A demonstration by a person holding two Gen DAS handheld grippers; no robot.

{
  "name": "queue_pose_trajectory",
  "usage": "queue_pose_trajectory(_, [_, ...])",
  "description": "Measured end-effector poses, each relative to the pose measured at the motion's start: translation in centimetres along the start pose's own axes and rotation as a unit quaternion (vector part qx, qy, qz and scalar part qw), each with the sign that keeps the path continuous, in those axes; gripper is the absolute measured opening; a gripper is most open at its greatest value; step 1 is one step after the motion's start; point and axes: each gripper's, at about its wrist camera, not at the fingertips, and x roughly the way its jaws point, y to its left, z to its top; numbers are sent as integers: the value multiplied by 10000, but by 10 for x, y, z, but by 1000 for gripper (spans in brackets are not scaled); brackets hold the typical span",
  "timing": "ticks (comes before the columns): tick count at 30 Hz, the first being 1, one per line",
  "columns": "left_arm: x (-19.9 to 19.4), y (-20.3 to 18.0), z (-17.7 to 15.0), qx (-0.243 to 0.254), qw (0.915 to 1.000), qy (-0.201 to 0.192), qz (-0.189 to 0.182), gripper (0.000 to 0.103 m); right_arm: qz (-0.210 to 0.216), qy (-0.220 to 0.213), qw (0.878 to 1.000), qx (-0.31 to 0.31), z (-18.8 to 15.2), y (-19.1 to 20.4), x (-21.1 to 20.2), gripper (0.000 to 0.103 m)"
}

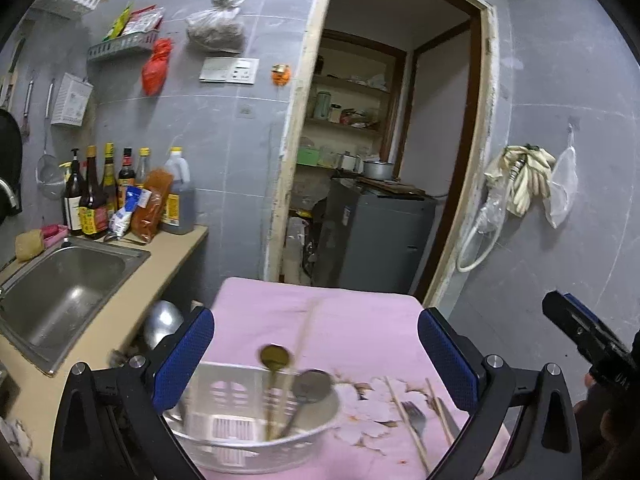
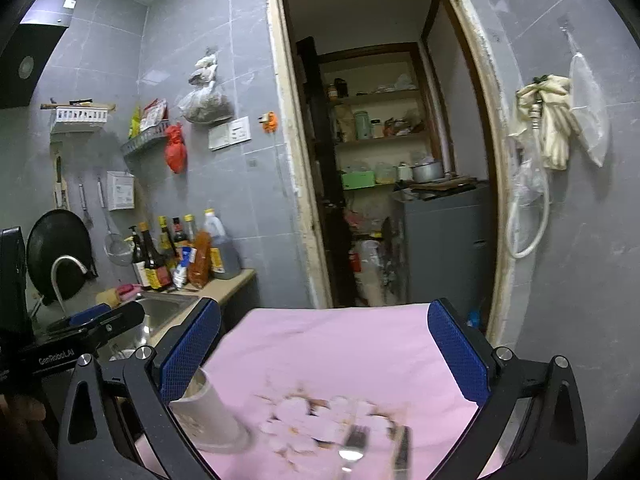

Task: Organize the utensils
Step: 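Withdraw both tools from the basket back over the cloth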

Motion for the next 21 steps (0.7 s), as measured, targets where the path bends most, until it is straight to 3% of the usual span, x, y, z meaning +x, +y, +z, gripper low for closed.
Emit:
queue_pose_trajectory(10, [18,-73,-35,218,9985,383,-317,103,-337,124,9993,86,2,-76,-15,102])
queue_pose_trajectory(21, [62,-99,-80,121,9929,1044,-564,102,-436,688,9964,218,-40,-129,5,102])
